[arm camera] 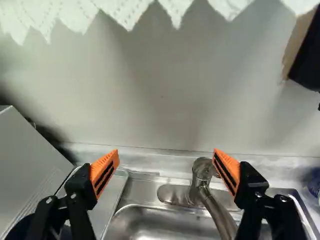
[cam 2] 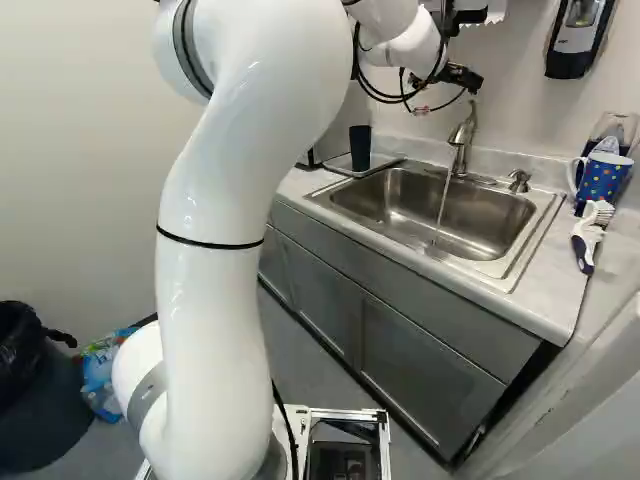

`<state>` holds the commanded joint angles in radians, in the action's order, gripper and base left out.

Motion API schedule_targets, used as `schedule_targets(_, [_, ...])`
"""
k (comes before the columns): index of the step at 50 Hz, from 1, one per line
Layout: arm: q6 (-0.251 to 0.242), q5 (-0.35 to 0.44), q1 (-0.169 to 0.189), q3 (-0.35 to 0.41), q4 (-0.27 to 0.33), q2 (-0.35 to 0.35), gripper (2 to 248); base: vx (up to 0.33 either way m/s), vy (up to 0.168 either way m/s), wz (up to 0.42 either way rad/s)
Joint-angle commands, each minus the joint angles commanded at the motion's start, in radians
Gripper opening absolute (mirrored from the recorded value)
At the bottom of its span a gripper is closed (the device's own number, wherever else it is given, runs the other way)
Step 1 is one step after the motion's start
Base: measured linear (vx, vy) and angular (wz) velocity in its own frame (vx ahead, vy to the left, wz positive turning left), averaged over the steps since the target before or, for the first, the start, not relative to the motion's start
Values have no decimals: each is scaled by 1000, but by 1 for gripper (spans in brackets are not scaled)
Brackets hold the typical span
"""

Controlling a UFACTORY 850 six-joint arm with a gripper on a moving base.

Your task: Rinse the cup and place it in the tray

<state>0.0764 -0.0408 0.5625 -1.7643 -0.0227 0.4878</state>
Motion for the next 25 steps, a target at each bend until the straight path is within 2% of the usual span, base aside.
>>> schedule_targets(25, [0, -50, 0, 0, -34, 0, 247, 0, 0, 0])
